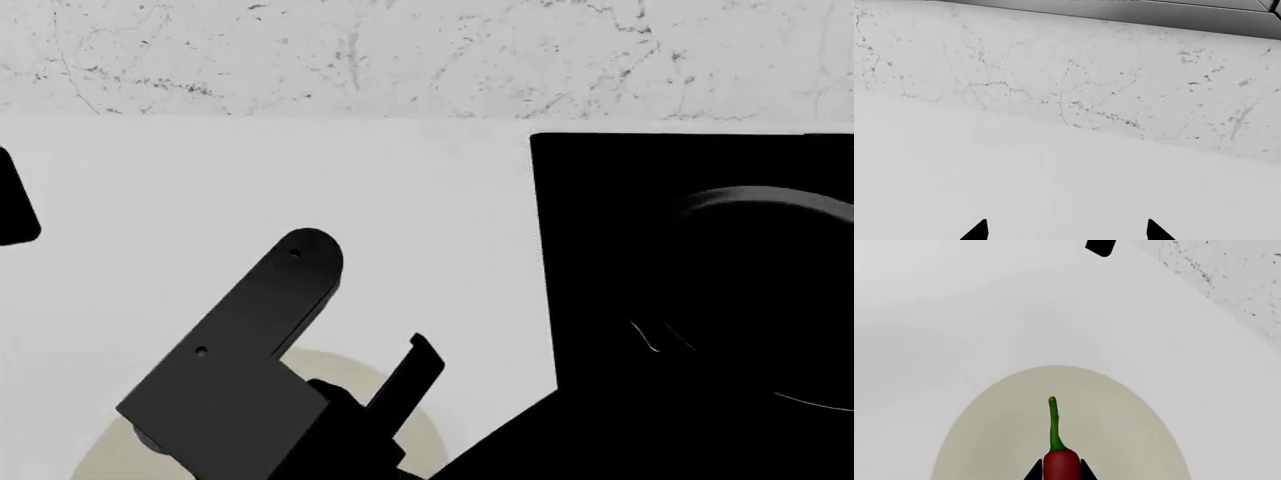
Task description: Pick the chili pepper from the pan and place it on the plate.
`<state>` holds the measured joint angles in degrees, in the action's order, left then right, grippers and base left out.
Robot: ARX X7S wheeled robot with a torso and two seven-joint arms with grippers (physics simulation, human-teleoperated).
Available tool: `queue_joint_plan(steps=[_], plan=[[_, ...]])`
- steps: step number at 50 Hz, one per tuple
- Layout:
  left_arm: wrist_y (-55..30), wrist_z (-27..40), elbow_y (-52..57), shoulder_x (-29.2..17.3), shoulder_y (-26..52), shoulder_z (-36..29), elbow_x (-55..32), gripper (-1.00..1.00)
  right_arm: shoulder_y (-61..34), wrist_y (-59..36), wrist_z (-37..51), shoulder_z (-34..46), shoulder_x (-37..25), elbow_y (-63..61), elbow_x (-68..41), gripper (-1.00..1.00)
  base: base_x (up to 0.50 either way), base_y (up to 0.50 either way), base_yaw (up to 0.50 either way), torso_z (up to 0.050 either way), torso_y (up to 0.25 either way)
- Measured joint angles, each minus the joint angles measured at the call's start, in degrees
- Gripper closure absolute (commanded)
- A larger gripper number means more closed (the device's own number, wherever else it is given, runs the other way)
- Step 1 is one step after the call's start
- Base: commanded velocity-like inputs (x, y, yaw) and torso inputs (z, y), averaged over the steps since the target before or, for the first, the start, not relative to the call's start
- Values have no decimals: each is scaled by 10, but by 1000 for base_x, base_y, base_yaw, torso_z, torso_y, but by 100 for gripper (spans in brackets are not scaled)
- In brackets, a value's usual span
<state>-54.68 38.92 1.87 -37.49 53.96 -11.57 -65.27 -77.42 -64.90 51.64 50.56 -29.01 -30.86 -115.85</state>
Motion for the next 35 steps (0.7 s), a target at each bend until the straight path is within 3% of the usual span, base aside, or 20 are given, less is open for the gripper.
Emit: queue_joint_plan(steps=[35], plan=[[11, -9, -9, -1, -7, -4, 5, -100, 27, -2, -49, 2, -1, 20, 52, 100, 0, 0, 0, 0, 0]])
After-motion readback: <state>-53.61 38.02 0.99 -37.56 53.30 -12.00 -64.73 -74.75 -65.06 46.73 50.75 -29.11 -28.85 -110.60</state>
